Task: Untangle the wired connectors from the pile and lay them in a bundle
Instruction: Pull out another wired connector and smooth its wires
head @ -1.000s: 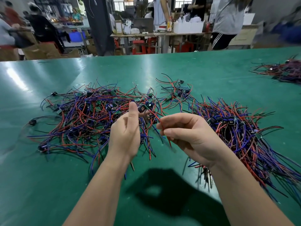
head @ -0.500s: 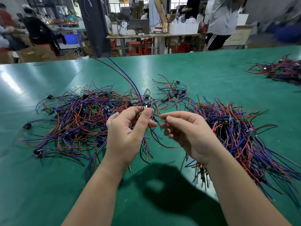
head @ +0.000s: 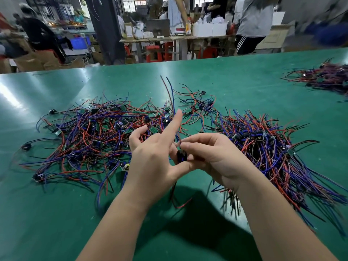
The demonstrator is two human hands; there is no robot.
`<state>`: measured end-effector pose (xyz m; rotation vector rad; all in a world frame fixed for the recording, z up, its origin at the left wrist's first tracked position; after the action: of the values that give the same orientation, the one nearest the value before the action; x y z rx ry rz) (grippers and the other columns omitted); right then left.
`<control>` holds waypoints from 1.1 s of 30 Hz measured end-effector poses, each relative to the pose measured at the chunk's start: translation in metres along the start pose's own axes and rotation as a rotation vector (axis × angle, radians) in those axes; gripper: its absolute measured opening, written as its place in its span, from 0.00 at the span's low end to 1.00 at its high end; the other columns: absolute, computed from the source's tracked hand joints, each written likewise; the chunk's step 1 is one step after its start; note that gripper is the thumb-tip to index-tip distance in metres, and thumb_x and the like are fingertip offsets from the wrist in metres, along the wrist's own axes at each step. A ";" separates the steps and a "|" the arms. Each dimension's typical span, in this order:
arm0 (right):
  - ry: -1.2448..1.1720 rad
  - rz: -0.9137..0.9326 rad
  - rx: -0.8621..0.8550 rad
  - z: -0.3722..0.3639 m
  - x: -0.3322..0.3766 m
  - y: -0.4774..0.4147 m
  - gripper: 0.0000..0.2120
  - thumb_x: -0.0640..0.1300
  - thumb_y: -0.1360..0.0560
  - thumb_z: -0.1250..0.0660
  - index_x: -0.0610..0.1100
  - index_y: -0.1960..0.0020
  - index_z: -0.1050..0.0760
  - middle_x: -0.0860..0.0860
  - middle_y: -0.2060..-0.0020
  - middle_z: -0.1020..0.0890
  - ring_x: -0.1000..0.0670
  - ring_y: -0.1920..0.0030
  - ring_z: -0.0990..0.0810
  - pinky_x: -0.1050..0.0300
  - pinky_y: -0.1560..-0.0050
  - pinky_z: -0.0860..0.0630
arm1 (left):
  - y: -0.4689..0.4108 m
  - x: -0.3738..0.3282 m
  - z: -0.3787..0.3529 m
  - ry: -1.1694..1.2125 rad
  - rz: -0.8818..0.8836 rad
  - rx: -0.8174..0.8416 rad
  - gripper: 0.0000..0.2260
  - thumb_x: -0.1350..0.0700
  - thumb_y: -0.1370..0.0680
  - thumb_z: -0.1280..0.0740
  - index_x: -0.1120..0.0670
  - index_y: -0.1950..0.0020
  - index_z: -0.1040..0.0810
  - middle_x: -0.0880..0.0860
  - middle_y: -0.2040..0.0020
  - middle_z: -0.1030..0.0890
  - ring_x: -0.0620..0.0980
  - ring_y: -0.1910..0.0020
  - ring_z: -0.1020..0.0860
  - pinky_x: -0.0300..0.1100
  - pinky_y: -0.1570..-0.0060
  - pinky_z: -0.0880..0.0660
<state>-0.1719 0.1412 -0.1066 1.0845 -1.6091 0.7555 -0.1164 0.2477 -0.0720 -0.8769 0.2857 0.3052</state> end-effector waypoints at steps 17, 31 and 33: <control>-0.271 0.018 -0.028 0.017 0.018 0.001 0.10 0.37 0.38 0.37 0.42 0.67 0.16 0.49 0.73 0.26 0.53 0.71 0.29 0.64 0.70 0.28 | 0.003 0.005 -0.004 0.888 0.596 -0.088 0.14 0.47 0.27 0.31 0.56 0.63 0.17 0.55 0.70 0.18 0.49 0.74 0.20 0.38 0.74 0.25; 0.218 0.091 -0.154 0.030 0.013 -0.001 0.07 0.36 0.29 0.30 0.40 0.65 0.23 0.50 0.75 0.24 0.56 0.75 0.29 0.67 0.75 0.35 | 0.022 0.008 -0.049 0.939 0.775 0.490 0.09 0.51 0.40 0.24 0.54 0.66 0.16 0.52 0.70 0.19 0.45 0.74 0.22 0.35 0.72 0.26; 0.152 0.124 -0.271 0.042 0.019 -0.002 0.07 0.37 0.28 0.30 0.40 0.65 0.23 0.51 0.76 0.24 0.56 0.75 0.28 0.68 0.75 0.35 | 0.032 0.000 -0.058 0.852 0.727 0.724 0.08 0.53 0.37 0.22 0.55 0.66 0.18 0.50 0.72 0.20 0.43 0.74 0.24 0.34 0.73 0.27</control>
<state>-0.1884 0.0987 -0.1009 0.7223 -1.6044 0.6612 -0.1354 0.2216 -0.1297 -0.1008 1.4270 0.4416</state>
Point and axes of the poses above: each hand's wrist, its own y-axis away from the middle knuckle, its own z-axis out of the back of the hand, x = y × z, the point moved 7 cm from there along -y, towards the middle knuckle
